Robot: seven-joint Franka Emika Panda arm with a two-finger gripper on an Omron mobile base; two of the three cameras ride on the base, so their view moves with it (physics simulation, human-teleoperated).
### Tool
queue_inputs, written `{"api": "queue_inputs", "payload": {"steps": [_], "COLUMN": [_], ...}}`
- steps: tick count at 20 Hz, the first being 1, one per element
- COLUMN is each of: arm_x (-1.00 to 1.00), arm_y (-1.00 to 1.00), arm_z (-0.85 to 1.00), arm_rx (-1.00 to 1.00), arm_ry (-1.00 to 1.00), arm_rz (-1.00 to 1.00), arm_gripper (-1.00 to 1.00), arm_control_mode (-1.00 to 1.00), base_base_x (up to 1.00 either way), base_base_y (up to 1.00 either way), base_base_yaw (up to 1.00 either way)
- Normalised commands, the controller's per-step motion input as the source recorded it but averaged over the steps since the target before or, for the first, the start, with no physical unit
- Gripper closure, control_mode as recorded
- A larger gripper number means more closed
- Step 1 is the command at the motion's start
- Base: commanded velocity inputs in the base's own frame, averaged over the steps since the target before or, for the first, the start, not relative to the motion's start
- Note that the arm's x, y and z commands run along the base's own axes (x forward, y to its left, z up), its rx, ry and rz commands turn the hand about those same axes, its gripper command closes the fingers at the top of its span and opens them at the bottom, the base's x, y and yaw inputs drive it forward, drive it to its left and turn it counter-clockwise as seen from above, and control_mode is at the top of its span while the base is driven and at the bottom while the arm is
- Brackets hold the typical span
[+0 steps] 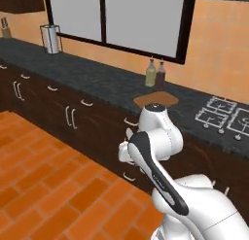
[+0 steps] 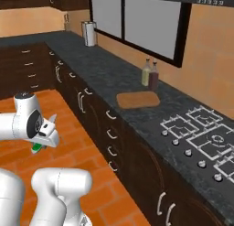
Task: Pick up the knife from the drawer and place it on the cutting board. Then place the meat from the plate to the cutting board.
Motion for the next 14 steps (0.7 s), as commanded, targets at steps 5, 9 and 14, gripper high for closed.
{"api": "queue_inputs", "payload": {"steps": [5,9,14], "arm_x": [0.0,0.0,0.0], "arm_y": [0.0,0.0,0.0], "arm_z": [0.0,0.0,0.0], "arm_rx": [0.0,0.0,0.0], "arm_ry": [0.0,0.0,0.0], "arm_rz": [0.0,0.0,0.0], "arm_gripper": [1.0,1.0,1.0], "arm_control_mode": [1.0,1.0,1.0], "base_base_x": [0.83,0.69,0.78], "base_base_y": [0.81,0.82,0.64], "base_base_yaw": [-0.59,-0.6,-0.56]}}
